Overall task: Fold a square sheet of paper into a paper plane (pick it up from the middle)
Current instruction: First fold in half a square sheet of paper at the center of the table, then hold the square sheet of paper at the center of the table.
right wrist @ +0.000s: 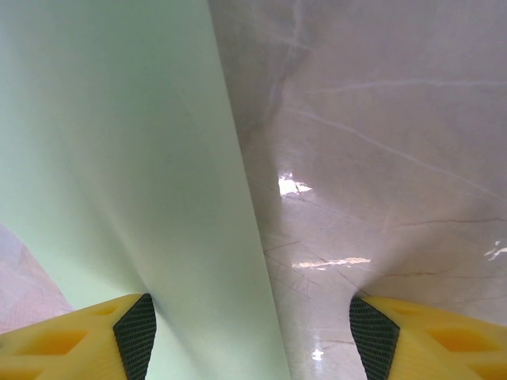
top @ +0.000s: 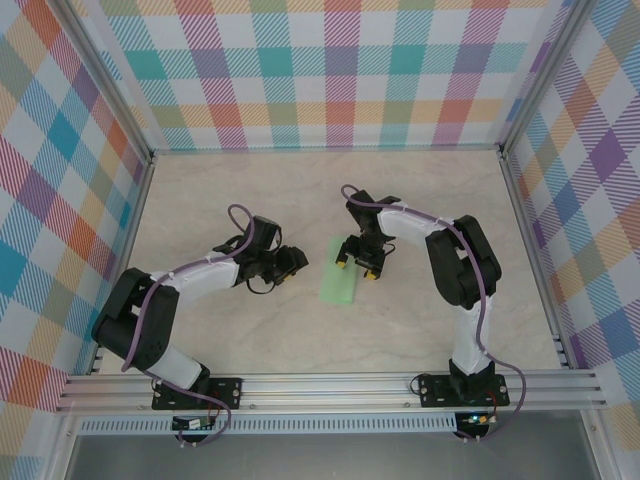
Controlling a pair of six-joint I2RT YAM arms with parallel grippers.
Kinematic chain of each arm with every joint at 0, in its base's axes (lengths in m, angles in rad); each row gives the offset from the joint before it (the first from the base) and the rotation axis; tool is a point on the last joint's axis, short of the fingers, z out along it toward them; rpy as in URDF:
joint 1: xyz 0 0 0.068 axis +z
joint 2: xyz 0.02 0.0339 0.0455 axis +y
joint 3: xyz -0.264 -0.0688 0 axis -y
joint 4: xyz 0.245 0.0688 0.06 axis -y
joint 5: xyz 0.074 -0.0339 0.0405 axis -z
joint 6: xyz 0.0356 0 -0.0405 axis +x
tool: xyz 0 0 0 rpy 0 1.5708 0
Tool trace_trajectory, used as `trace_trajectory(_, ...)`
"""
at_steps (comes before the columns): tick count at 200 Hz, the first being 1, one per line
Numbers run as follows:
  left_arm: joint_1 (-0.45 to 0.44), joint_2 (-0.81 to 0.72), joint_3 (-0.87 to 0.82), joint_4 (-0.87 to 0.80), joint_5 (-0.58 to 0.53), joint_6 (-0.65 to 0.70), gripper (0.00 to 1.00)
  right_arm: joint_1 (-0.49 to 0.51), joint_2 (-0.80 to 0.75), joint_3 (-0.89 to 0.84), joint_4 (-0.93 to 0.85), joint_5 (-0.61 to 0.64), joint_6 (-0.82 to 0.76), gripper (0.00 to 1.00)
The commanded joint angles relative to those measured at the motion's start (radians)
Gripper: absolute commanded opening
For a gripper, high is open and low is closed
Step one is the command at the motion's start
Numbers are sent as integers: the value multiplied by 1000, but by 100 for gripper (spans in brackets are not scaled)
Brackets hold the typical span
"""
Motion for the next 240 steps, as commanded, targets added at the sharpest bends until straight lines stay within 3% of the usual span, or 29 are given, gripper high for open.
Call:
trace_trajectory(1,-1,27,34,17,33,14,43,15,86,-35,13,36,-51,70)
trace_trajectory(96,-10,55,58,19,66,29,41,14,90,-46,17,38,-42,70)
trace_trajectory(110,-14,72,77,18,86,38,34,15,90,-47,15,39,-41,70)
trace_trajectory(138,-36,123,142,-16,101,61,7,15,93,-52,17,41,-37,70)
trace_trajectory(150,-46,150,176,-39,99,68,0,15,93,-54,15,43,-35,70)
trace_trajectory(240,-108,322,345,-131,57,97,0,15,89,-64,22,39,-32,70)
